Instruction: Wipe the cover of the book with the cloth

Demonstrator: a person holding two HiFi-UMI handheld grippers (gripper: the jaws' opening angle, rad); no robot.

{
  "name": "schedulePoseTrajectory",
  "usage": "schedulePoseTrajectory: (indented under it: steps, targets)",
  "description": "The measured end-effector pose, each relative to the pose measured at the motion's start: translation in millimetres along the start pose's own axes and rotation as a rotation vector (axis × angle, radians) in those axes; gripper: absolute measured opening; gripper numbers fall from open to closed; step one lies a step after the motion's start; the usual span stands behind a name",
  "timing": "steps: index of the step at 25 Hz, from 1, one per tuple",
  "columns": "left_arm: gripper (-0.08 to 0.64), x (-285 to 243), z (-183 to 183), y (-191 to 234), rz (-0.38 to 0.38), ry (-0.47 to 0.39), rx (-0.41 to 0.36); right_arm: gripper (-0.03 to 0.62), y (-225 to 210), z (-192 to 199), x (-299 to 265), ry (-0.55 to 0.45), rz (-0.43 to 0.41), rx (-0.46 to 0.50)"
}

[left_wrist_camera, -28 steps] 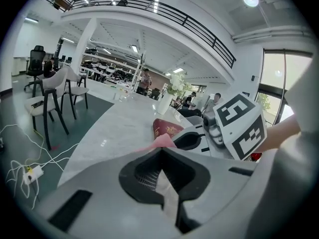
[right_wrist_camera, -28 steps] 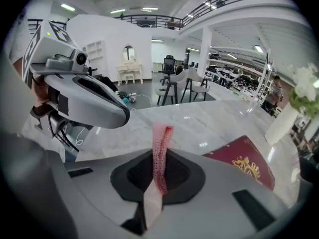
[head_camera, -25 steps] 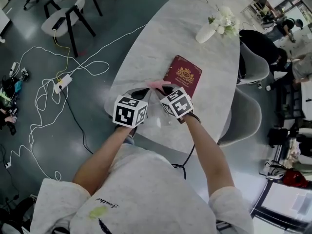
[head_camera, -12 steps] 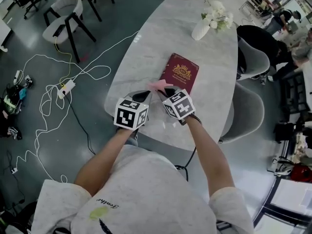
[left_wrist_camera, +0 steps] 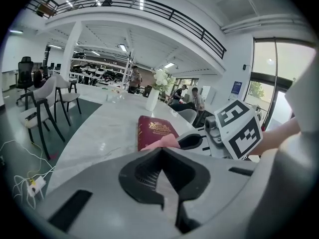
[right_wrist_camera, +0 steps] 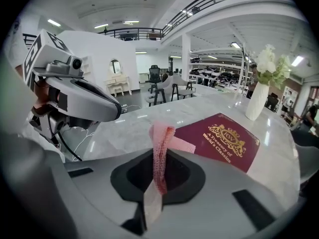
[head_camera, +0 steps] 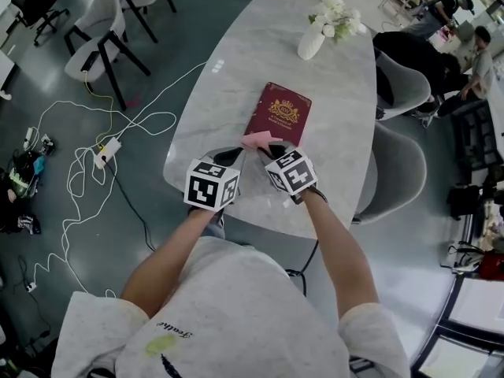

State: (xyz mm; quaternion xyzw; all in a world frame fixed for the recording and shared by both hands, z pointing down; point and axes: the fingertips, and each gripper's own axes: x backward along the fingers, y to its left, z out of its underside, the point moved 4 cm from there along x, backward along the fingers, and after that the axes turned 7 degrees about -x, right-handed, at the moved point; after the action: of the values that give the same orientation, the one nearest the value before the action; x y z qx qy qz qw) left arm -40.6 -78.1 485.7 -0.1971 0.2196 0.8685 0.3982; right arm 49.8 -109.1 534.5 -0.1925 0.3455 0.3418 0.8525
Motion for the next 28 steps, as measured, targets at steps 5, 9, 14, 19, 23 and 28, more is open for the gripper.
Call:
schedulePoseTrajectory:
  steps: [5,9,14,19,23,28]
  targets:
    - [0.006,-4.8,-2.7,-14.6,0.017,0.007,-0.018,0.018,-8.3,10.8,14.5,-0.009,0.025,-0.022]
    - [0.006,-7.9,-4.7,-25.3,0.028,0.007,-0.034,0.018,-13.5,20.7,25.4,-0.021,0.042,-0.045]
    - [0.006,-10.3,-10.8,-38.6,0.037,0.002,-0.061,0.018,-20.6,30.1,44.9,-0.059,0.076,-0.089]
    - [0.006,-10.8,-17.7,-52.9,0.045,-0.004,-0.086,0.018,-21.4,28.6,71.2,-0.140,0.116,-0.132]
    - [0.006,-11.5,-24.5,-66.1,0.053,-0.015,-0.112,0.018,-22.1,24.3,92.7,-0.208,0.145,-0.149]
    - [0.006,-6.0,-32.6,-74.8,0.049,-0.034,-0.128,0.018,-20.0,15.0,119.9,-0.292,0.166,-0.164]
